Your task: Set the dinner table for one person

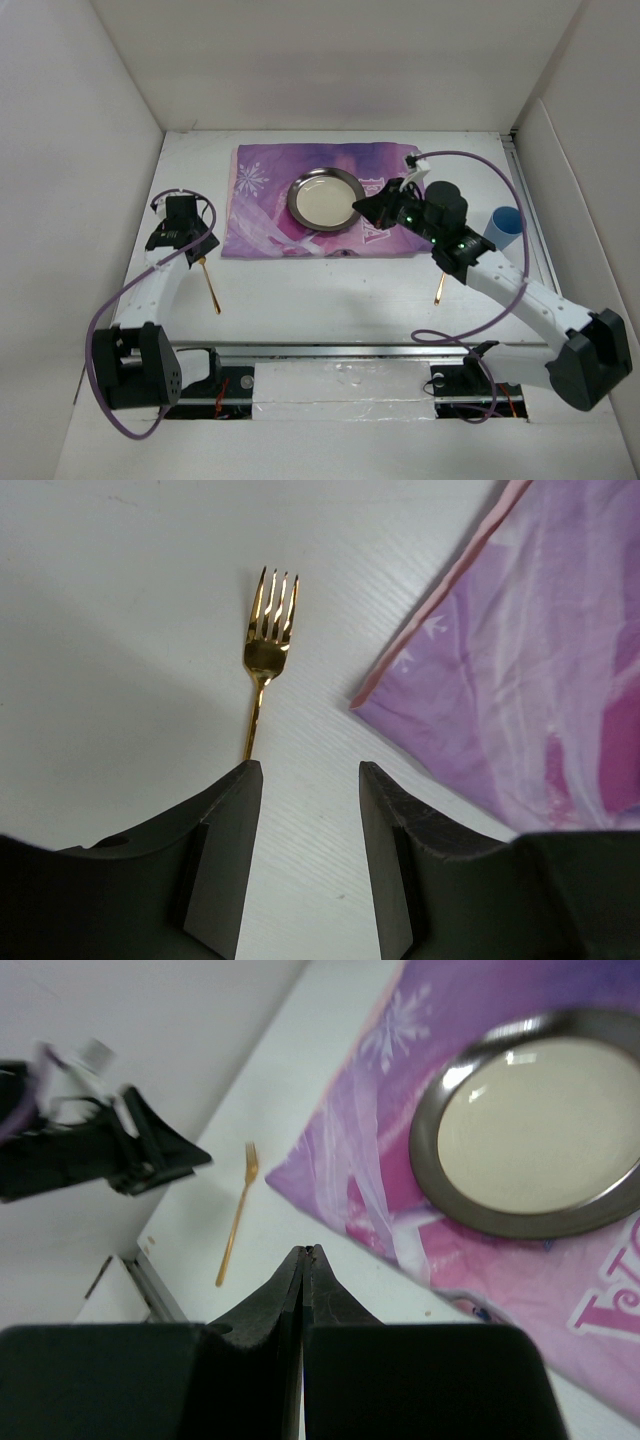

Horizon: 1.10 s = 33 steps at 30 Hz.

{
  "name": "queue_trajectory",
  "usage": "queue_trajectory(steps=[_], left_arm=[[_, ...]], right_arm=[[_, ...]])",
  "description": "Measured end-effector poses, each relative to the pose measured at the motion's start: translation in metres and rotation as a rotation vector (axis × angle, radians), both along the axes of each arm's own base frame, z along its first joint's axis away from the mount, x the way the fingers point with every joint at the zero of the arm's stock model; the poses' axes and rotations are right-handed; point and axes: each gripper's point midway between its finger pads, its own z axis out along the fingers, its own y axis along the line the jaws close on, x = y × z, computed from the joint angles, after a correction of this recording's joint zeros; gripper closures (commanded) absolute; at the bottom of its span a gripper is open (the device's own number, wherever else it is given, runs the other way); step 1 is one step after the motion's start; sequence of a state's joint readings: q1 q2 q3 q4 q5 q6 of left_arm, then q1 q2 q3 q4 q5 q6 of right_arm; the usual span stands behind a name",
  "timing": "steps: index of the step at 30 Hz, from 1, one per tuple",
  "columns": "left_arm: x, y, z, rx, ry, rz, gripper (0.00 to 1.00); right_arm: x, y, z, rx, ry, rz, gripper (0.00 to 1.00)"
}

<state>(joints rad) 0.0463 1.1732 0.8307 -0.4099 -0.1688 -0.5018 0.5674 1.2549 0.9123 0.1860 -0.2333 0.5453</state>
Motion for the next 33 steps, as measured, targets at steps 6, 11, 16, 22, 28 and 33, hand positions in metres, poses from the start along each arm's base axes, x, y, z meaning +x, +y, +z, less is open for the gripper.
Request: queue_trajectory(steps=[6, 11, 16, 22, 28, 33], left_arm=[[-0.008, 0.005, -0.055, 0.01, 0.203, 0.011, 0.68], [-0.018, 0.015, -0.079, -0.002, 0.295, 0.036, 0.7], [-0.024, 0.026, -0.094, -0.034, 0.343, 0.071, 0.71], [-0.016, 0.026, -0.098, -0.04, 0.346, 0.054, 0.72], [-0.01, 0.028, -0.098, -0.032, 0.346, 0.042, 1.0], [-0.007, 0.027, -0.097, -0.032, 0.337, 0.033, 1.0]], right_arm=[[-0.005, -0.037, 0.033, 0.029, -0.105, -0.084, 0.95], [0.008, -0.059, 0.002, -0.008, -0.036, -0.135, 0.93], [0.01, -0.068, -0.009, -0.017, -0.009, -0.139, 0.92], [0.006, -0.072, 0.0, -0.003, -0.029, -0.131, 0.92], [0.002, -0.074, 0.005, 0.011, -0.05, -0.121, 0.91], [0.005, -0.082, 0.0, 0.008, -0.039, -0.143, 0.91]])
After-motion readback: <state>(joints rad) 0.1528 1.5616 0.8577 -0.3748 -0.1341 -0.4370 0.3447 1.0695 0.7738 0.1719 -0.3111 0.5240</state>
